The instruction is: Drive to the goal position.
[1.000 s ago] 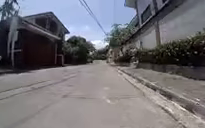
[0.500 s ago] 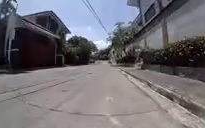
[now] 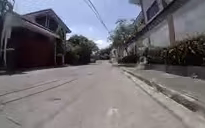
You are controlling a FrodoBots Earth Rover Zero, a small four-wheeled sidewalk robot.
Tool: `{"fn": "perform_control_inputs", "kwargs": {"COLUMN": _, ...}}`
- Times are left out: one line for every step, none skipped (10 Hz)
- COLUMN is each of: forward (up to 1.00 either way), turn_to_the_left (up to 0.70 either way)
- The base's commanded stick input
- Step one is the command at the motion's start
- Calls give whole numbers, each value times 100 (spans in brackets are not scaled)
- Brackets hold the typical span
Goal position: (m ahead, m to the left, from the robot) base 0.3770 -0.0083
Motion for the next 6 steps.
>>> {"fn": "perform_control_inputs", "kwargs": {"forward": 100, "turn_to_the_left": -4}}
{"fn": "perform_control_inputs", "kwargs": {"forward": 100, "turn_to_the_left": -21}}
{"fn": "perform_control_inputs", "kwargs": {"forward": 100, "turn_to_the_left": -40}}
{"fn": "perform_control_inputs", "kwargs": {"forward": 100, "turn_to_the_left": -40}}
{"fn": "perform_control_inputs", "kwargs": {"forward": 100, "turn_to_the_left": -34}}
{"fn": "perform_control_inputs", "kwargs": {"forward": 100, "turn_to_the_left": -1}}
